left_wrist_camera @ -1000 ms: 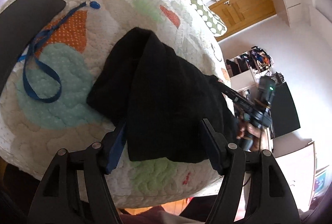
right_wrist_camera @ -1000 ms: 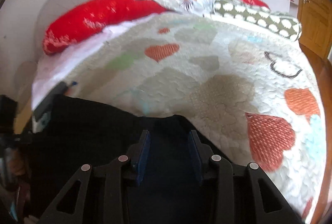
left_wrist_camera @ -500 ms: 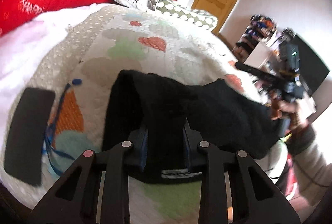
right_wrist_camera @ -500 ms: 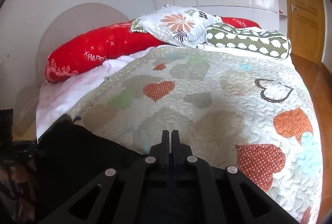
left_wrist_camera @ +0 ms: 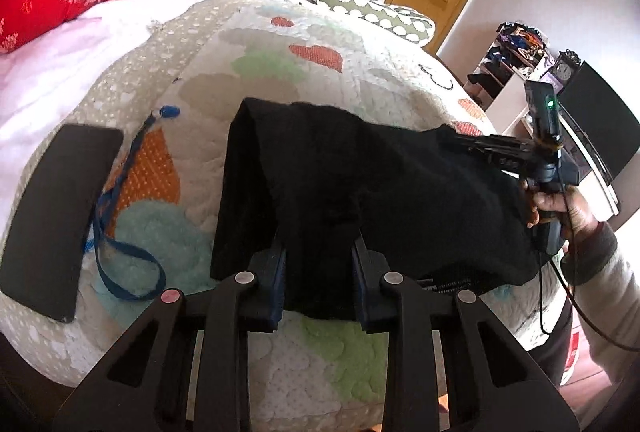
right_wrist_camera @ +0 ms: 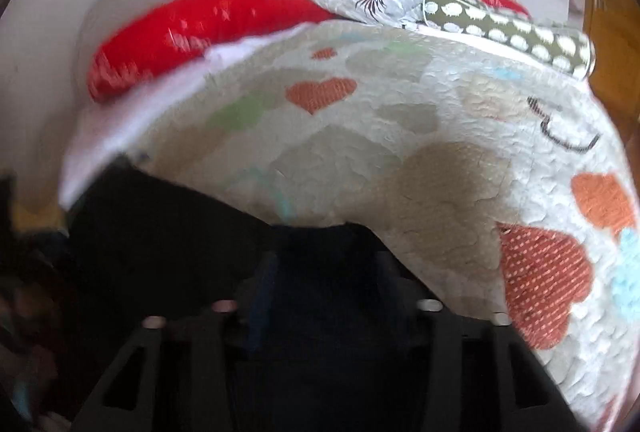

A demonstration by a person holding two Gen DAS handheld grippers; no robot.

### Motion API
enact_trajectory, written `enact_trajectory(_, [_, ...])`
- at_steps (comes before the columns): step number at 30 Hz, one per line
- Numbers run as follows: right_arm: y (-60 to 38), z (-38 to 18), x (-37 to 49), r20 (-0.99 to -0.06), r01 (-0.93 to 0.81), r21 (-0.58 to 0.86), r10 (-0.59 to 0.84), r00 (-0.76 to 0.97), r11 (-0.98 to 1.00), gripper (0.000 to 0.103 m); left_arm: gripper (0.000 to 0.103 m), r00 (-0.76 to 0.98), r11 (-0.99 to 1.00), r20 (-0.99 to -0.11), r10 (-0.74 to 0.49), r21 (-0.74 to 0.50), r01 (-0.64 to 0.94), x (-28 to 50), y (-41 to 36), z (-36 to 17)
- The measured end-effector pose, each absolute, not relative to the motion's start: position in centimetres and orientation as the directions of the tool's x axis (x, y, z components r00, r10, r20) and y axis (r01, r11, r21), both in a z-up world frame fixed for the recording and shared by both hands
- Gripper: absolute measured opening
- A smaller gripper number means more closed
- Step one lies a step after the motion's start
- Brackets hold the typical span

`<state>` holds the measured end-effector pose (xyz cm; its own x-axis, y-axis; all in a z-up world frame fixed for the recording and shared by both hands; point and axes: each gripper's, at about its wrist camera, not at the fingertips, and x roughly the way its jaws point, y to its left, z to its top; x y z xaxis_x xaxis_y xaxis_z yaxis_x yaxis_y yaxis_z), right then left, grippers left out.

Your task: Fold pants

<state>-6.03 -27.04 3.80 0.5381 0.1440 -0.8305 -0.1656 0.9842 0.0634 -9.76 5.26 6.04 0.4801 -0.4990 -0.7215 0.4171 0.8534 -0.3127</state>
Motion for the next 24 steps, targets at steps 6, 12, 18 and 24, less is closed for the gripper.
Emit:
enact_trajectory(6, [-27.6, 6.9, -6.2, -0.765, -0.140, 0.078, 0.150, 0.627, 0.987, 0.004, 0.026, 0.579, 0.875, -0.673, -0.459, -0.231, 0.426, -9.2, 5.4, 8.8])
enact_trajectory(12, [-26.9, 4.9, -4.4, -0.793, -0.084, 0.073, 0.109, 0.599, 0.994, 0.004, 0.026, 0.502, 0.894, -0.756, -0.421, -0.253, 0.370, -8.8, 6.1, 4.2])
enact_trajectory(18, [-28.2, 4.8, -5.8, -0.808, 0.011, 0.134, 0.103, 0.580, 0.991, 0.021, 0.037, 0.549, 0.912, -0.743, -0.382, -0.209, 0.352, -10.6, 7.0, 6.6])
enact_trajectory(24, [-26.5, 7.2, -14.0, -0.760, -0.082, 0.208, 0.214, 0.613, 0.975, 0.027, 0.037, 0.634, 0.908, -0.662, -0.400, -0.194, 0.371, -12.1, 6.5, 9.7])
